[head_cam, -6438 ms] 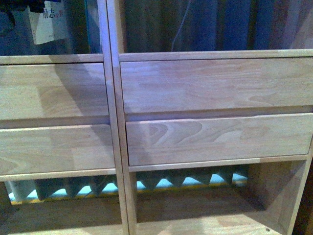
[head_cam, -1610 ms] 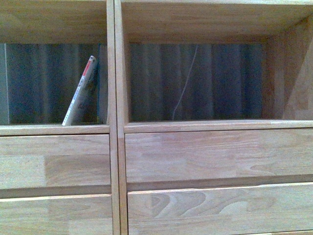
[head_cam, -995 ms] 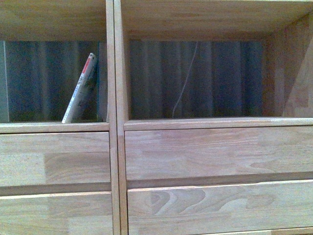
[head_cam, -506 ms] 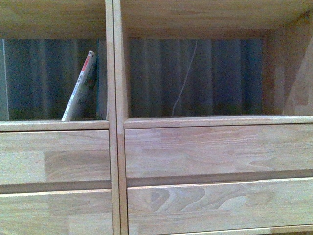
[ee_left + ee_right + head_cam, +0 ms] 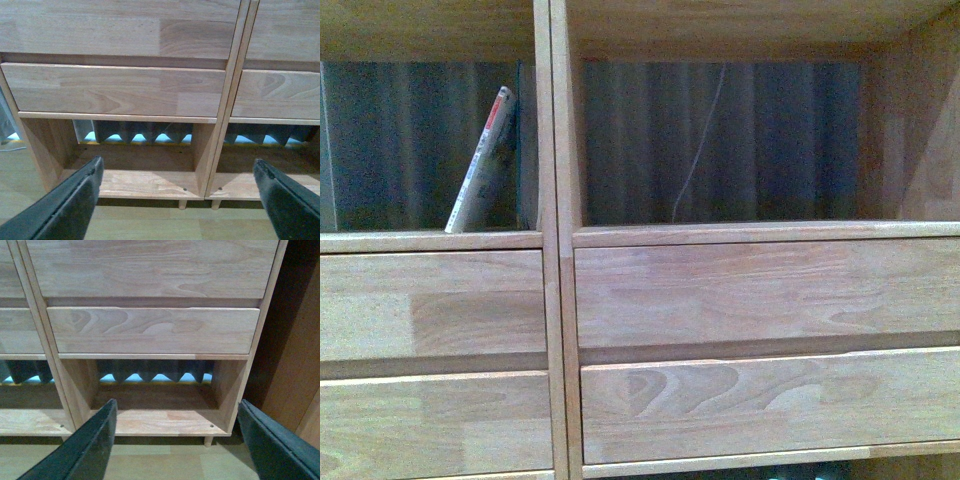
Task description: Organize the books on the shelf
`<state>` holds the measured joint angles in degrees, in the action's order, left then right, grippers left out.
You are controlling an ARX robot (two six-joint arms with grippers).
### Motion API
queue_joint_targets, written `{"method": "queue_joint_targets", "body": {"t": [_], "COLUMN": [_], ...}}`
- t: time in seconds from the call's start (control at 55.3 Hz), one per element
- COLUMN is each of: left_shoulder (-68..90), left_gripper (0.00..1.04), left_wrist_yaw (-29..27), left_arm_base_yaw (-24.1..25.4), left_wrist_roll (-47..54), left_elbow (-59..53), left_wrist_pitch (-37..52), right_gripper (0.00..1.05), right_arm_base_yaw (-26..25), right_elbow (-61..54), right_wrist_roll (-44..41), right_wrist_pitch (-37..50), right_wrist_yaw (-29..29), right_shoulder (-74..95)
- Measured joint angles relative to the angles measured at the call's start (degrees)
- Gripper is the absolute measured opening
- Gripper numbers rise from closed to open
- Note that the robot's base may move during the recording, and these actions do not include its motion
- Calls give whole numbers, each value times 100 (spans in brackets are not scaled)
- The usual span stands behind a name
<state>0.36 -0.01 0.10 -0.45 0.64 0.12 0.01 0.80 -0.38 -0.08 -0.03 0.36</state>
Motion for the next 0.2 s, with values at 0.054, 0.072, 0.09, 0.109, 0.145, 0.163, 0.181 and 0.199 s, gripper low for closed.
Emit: {"method": "queue_joint_targets", "body": {"t": [0.054,0.072,0.09,0.109,0.145,0.163,0.181,0.199], "left_shoulder": [0,0,0,0,0,0,0,0], "left_gripper": [98,97,97,97,97,97,97,97], "left_wrist_yaw": [0,0,-2,-2,-2,0,0,0], "left_arm_base_yaw": [0,0,0,0,0,0,0,0], "left_wrist_roll": [7,7,7,9,7,7,9,7], "left_elbow": [0,0,0,0,0,0,0,0], "left_wrist_pitch": [0,0,0,0,0,0,0,0], "right_gripper": [96,99,99,98,97,97,98,98], "right_arm_base_yaw": [0,0,0,0,0,0,0,0], "right_elbow": [0,0,0,0,0,0,0,0], "right_wrist_roll": [0,2,7,7,4,7,7,7], "right_wrist_pitch": [0,0,0,0,0,0,0,0], "right_wrist_yaw": [0,0,0,0,0,0,0,0], "right_shoulder": [0,0,0,0,0,0,0,0]}}
